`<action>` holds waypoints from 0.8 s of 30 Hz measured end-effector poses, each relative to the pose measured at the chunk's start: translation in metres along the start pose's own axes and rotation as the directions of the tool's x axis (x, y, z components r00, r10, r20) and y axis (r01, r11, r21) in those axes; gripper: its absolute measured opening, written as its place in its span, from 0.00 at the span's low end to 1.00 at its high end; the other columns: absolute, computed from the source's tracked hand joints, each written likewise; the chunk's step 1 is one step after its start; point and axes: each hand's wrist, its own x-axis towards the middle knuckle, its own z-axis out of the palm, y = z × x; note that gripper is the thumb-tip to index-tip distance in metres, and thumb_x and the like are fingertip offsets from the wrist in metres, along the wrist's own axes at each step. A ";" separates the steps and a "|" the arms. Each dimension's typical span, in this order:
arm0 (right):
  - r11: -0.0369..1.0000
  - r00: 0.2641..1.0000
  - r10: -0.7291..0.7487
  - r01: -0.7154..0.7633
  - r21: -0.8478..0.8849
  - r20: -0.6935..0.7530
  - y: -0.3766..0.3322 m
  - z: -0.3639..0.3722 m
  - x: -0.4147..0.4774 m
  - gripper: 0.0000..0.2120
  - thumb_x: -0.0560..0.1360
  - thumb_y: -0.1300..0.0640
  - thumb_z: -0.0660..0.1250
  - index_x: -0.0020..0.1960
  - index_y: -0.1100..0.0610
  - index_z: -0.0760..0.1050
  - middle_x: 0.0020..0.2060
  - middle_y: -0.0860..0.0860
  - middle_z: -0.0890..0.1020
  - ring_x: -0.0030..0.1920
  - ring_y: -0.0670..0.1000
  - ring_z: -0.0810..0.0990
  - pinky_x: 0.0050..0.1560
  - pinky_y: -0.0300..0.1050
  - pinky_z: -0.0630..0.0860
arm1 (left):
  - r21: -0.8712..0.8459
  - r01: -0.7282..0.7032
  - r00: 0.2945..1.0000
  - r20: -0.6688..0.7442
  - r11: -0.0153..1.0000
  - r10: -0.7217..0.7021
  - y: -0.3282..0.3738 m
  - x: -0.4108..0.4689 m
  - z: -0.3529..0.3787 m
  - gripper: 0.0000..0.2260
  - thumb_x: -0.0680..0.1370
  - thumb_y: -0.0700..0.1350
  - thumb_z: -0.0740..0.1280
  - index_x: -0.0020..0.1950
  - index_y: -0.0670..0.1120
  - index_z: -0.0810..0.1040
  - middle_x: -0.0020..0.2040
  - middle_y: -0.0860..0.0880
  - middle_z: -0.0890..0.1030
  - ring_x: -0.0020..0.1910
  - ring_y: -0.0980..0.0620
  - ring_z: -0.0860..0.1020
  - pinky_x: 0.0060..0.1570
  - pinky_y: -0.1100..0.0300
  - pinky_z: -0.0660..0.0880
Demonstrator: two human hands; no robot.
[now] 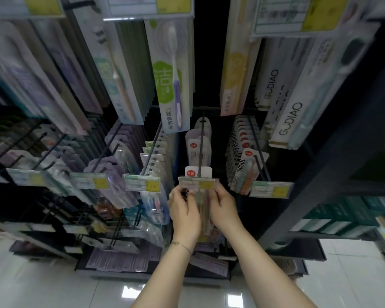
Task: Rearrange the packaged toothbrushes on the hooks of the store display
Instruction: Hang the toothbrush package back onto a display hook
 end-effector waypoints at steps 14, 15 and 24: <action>0.995 0.993 -0.083 0.087 -0.039 0.087 -0.003 -0.009 -0.022 0.13 0.84 0.57 0.57 0.51 0.42 0.75 0.48 0.41 0.82 0.50 0.38 0.80 0.51 0.29 0.73 | -0.233 -0.031 0.998 -0.057 0.972 0.018 0.010 -0.033 -0.004 0.07 0.85 0.41 0.55 0.52 0.53 0.67 0.50 0.52 0.72 0.46 0.66 0.73 0.51 0.68 0.70; 0.995 0.992 -0.083 0.088 -0.044 0.092 -0.002 -0.010 -0.024 0.12 0.84 0.56 0.57 0.52 0.42 0.76 0.48 0.42 0.82 0.51 0.39 0.80 0.51 0.30 0.73 | -0.227 -0.036 0.998 -0.064 0.973 0.022 0.009 -0.034 -0.003 0.06 0.85 0.40 0.55 0.53 0.51 0.67 0.49 0.52 0.72 0.44 0.67 0.72 0.49 0.70 0.70; 0.998 1.000 0.026 -0.027 -0.056 -0.017 0.023 -0.044 -0.034 0.11 0.83 0.57 0.59 0.45 0.49 0.77 0.38 0.45 0.82 0.38 0.43 0.79 0.42 0.43 0.76 | -0.171 -0.003 1.000 0.028 0.985 0.008 0.004 -0.048 0.021 0.06 0.84 0.42 0.59 0.49 0.52 0.70 0.43 0.56 0.77 0.41 0.61 0.76 0.43 0.66 0.73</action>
